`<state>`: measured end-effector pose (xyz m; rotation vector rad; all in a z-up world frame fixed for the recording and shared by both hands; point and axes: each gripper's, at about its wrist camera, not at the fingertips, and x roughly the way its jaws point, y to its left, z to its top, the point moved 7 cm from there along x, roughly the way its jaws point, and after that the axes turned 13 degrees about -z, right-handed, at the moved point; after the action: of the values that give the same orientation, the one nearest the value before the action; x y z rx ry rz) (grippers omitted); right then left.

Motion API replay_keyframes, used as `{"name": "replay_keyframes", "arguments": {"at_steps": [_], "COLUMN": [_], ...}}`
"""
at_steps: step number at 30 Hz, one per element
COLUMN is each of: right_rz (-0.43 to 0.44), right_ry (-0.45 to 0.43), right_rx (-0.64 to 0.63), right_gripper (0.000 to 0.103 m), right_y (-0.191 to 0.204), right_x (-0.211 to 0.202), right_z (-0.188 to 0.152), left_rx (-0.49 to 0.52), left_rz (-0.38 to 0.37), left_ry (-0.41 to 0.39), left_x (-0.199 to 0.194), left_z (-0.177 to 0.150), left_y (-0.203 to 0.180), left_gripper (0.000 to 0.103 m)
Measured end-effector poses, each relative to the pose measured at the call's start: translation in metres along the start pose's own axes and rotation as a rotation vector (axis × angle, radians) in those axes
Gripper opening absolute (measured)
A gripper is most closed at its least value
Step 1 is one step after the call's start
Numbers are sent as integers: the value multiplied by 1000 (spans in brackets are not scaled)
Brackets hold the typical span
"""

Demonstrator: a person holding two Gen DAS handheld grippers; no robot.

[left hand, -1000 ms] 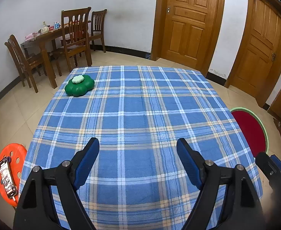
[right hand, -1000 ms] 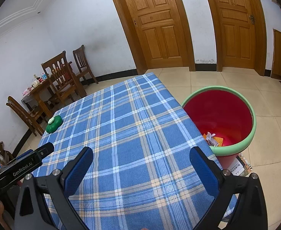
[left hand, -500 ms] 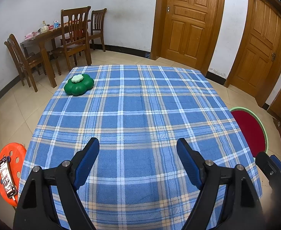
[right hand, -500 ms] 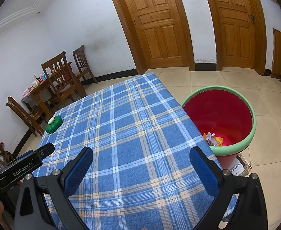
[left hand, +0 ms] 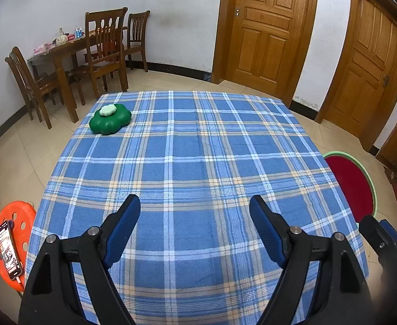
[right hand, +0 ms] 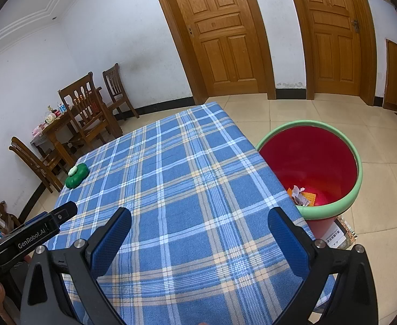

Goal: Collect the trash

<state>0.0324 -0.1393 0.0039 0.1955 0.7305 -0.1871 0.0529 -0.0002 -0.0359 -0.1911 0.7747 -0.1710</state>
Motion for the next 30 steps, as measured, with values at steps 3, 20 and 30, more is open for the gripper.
{"name": "replay_keyframes", "arguments": {"at_steps": [3,20,30], "right_rz": [0,0,0], "right_ry": [0,1,1], "right_rx": [0,1,1], "right_gripper": [103,103,103], "right_y": [0,0,-1], "right_x": [0,-1,-1], "right_z": [1,1,1], "left_rx": [0,-3,-3], "left_rz": [0,-3,-4], "left_ry": [0,3,4], "left_x": [0,0,0], "left_z": [0,0,-1], "left_y": [0,0,-1], "left_gripper": [82,82,82]}}
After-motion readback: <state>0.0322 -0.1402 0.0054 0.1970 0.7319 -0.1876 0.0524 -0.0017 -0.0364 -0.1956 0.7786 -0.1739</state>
